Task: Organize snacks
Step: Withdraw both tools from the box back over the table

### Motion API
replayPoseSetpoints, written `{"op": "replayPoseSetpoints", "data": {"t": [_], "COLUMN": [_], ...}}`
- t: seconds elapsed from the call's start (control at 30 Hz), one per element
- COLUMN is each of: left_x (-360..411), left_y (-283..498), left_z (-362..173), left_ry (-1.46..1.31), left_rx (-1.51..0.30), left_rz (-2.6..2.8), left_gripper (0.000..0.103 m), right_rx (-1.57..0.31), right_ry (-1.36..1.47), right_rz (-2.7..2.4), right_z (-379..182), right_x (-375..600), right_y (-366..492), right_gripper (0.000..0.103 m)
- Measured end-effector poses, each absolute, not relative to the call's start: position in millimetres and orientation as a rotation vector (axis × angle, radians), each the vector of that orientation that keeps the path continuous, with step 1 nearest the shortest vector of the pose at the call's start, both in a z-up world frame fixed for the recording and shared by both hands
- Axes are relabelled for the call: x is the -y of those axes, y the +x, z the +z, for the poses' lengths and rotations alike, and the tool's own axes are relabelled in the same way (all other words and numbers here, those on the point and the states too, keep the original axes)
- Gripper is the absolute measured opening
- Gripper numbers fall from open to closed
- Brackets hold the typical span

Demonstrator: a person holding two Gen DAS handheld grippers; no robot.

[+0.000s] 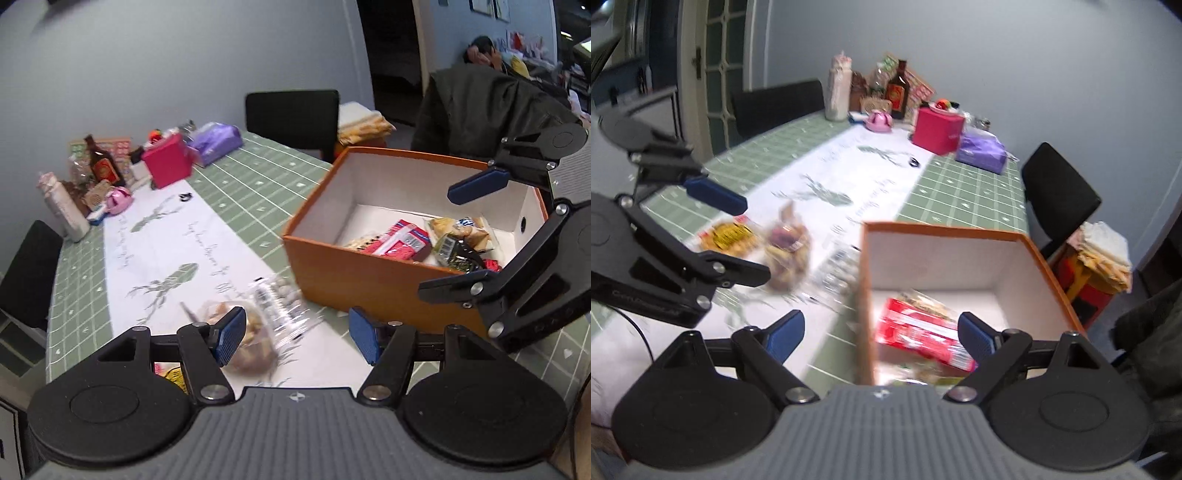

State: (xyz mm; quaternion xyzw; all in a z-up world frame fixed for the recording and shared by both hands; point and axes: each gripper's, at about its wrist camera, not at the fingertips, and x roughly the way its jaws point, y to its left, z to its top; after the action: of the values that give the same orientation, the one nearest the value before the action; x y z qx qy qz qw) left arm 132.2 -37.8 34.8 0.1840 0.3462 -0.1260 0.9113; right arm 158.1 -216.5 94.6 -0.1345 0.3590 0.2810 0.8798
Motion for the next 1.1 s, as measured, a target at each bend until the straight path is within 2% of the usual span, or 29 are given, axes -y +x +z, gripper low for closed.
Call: {"op": "replayPoseSetpoints", "data": {"t": [0.43,0.73,1.1], "left_x": [-60,-124,-170], "left_y": [58,24,-3], "left_z": [3,-30,-64], "left_ry": [0.371,0.466,0.614], "left_rx": [-0.496,-0.452,-0.499], "left_rz": [-0.132,-0.089,-0.105], "left_gripper": [0.075,0.075,0.076], "right_rx": [-0.799,-0.842,-0.898], "right_ry": [-0.224,-0.260,-0.351], "right_rz": [0.701,0.711,0.718], "right_z": [66,58,40], "right_x": [161,124,70], "right_y": [117,113,115], "right_gripper": [0.089,0.089,0.089]}}
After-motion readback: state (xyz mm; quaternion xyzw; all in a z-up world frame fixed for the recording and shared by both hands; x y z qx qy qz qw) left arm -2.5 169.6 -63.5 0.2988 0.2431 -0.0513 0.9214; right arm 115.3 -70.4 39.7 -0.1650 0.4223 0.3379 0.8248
